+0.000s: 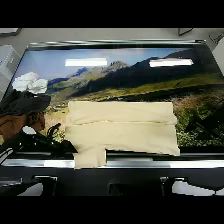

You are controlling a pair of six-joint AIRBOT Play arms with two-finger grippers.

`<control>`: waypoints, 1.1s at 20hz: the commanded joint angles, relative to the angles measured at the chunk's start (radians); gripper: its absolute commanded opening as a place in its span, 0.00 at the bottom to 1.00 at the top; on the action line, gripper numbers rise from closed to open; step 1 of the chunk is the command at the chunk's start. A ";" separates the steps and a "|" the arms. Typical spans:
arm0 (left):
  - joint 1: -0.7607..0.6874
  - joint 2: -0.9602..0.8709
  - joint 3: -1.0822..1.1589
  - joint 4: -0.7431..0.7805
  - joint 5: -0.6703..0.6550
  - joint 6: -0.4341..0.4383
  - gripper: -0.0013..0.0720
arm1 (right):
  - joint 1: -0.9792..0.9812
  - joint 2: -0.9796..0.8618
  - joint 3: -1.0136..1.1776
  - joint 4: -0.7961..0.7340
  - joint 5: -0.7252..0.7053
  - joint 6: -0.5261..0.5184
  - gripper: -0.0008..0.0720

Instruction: Fold the clothes and pants, and hang the long-sleeved shirts on hangers.

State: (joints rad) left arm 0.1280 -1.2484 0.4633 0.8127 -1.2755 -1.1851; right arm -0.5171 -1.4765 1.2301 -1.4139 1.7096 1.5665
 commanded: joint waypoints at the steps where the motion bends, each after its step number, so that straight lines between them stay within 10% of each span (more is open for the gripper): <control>1: -0.040 0.004 -0.018 -0.029 0.092 0.001 0.61 | -0.001 0.003 -0.003 -0.001 0.006 0.000 0.84; 5: -0.048 0.005 -0.018 -0.029 0.090 -0.010 0.05 | -0.001 0.035 -0.134 -0.009 -0.024 -0.001 0.85; 16: -0.048 0.006 -0.018 -0.029 0.080 -0.007 0.05 | -0.001 0.064 -0.488 0.092 -0.306 -0.064 0.91; 19: -0.048 0.012 -0.018 -0.029 0.078 -0.007 0.05 | -0.001 0.064 -0.500 0.130 -0.370 -0.064 0.69; 22: -0.046 0.024 -0.004 -0.028 0.060 -0.007 0.05 | -0.001 0.065 -0.500 0.154 -0.382 -0.064 0.19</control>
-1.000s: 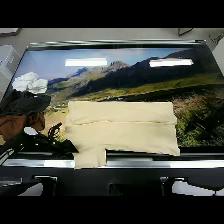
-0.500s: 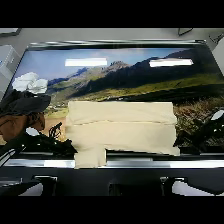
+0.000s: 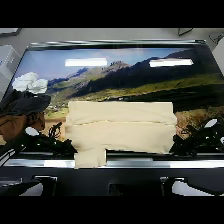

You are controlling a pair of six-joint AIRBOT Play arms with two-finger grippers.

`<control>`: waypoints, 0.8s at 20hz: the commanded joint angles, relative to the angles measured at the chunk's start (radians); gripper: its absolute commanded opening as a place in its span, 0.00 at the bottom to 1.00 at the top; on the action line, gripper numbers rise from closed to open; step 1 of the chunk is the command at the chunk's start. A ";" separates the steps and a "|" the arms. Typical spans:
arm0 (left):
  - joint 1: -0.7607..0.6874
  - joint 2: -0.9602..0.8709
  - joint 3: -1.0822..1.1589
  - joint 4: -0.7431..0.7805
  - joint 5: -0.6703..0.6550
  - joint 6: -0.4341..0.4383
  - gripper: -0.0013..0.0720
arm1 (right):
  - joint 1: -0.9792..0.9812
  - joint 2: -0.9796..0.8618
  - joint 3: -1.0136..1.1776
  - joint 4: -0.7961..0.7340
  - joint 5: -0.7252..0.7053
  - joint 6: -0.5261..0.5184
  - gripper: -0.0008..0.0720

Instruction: Fold the clothes and pants, and hang the long-sleeved shirts on hangers.

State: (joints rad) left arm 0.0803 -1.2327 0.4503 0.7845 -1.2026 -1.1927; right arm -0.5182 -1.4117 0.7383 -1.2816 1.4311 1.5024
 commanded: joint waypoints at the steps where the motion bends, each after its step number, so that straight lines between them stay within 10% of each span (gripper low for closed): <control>1: 0.001 0.011 0.019 0.001 -0.017 0.000 0.05 | 0.000 0.000 -0.008 0.026 -0.093 0.000 0.09; 11: 0.001 0.025 0.217 0.002 -0.080 0.000 0.05 | 0.019 0.021 0.221 0.045 0.152 -0.065 0.05; 16: 0.000 -0.016 0.435 0.004 -0.047 -0.034 0.05 | 0.208 -0.018 0.485 0.057 0.017 -0.008 0.05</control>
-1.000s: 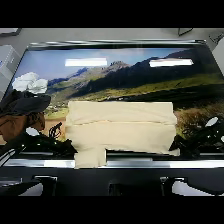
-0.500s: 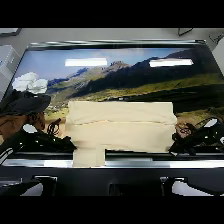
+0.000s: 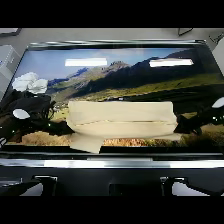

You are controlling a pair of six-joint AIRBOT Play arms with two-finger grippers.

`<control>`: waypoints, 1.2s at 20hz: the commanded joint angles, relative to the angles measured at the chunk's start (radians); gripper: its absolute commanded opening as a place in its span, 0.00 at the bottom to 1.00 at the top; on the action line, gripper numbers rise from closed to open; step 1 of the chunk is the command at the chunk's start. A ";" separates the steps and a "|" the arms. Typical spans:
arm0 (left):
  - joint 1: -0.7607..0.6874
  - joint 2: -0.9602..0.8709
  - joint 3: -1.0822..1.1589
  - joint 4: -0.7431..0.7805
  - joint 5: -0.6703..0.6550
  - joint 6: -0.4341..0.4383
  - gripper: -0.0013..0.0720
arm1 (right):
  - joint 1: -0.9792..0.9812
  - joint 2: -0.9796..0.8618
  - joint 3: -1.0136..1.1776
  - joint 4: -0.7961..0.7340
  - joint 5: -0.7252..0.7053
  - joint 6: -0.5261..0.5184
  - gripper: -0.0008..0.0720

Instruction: Fold the clothes and pants, and hang the long-sleeved shirts on hangers.

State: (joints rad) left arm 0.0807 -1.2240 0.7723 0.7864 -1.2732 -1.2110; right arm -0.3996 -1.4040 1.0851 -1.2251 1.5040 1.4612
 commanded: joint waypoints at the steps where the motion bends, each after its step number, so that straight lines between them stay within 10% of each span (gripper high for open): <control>1: 0.000 -0.053 0.162 0.002 0.042 -0.026 0.05 | 0.119 -0.062 0.200 -0.011 -0.074 0.057 0.05; 16: -0.029 -0.591 0.658 -0.002 0.070 -0.143 0.06 | 0.187 -0.410 0.469 0.028 -0.250 0.181 0.06; 18: -0.032 -0.589 0.670 -0.003 0.051 -0.140 0.27 | 0.178 -0.404 0.487 0.029 -0.222 0.181 0.09; 20: -0.004 -0.587 0.719 -0.003 -0.037 -0.144 0.84 | 0.130 -0.402 0.551 0.044 -0.080 0.142 0.83; 21: 0.016 -0.586 0.753 -0.003 -0.108 -0.144 0.86 | 0.091 -0.402 0.574 0.037 0.005 0.084 0.98; 24: 0.047 -0.550 0.803 -0.003 -0.197 -0.169 0.82 | -0.032 -0.416 0.552 0.013 0.085 0.088 0.98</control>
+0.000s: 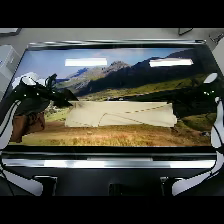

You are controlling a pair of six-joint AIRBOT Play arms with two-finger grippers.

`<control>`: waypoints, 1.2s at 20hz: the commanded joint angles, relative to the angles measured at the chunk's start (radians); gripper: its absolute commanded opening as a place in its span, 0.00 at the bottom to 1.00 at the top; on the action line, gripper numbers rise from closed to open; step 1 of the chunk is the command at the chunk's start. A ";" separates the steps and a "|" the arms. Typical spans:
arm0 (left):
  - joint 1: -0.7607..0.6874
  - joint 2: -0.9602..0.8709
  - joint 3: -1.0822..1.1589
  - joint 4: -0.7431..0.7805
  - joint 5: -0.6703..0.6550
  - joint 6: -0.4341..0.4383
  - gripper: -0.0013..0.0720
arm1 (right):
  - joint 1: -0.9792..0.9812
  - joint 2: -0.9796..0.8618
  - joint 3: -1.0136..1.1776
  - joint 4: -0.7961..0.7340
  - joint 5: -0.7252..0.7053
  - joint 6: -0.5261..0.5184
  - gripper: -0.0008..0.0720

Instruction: Fold the clothes and pants, and hang the long-sleeved shirts on hangers.

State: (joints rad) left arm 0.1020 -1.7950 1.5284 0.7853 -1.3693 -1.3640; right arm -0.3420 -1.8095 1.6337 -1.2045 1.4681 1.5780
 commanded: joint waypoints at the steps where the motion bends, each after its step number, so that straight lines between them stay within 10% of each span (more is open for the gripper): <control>1: 0.026 0.047 0.046 -0.002 -0.092 -0.016 0.82 | -0.111 -0.024 -0.015 0.006 0.120 -0.026 0.98; 10: -0.099 0.166 0.046 -0.002 -0.034 -0.016 0.82 | -0.011 -0.145 -0.055 0.164 0.028 -0.021 0.94; 11: -0.117 0.166 0.046 -0.002 -0.027 -0.016 0.82 | 0.005 -0.148 -0.055 0.164 0.021 -0.019 0.78; 13: -0.153 0.165 0.046 -0.002 0.003 -0.016 0.82 | 0.023 -0.143 -0.045 0.181 0.017 -0.019 0.06; 15: -0.201 0.162 0.044 -0.002 0.079 -0.017 0.75 | 0.021 -0.101 -0.033 0.272 0.027 -0.051 0.06; 17: -0.281 0.145 0.033 -0.002 0.200 -0.016 0.05 | 0.024 -0.017 -0.033 0.343 0.026 -0.076 0.06; 24: -0.630 -0.116 0.026 -0.067 0.496 -0.196 0.06 | 0.135 0.351 -0.032 0.393 0.078 -0.071 0.06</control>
State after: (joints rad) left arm -0.4099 -1.8133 1.5562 0.7685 -1.0080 -1.4719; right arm -0.2539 -1.5940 1.6005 -0.8364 1.5333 1.5063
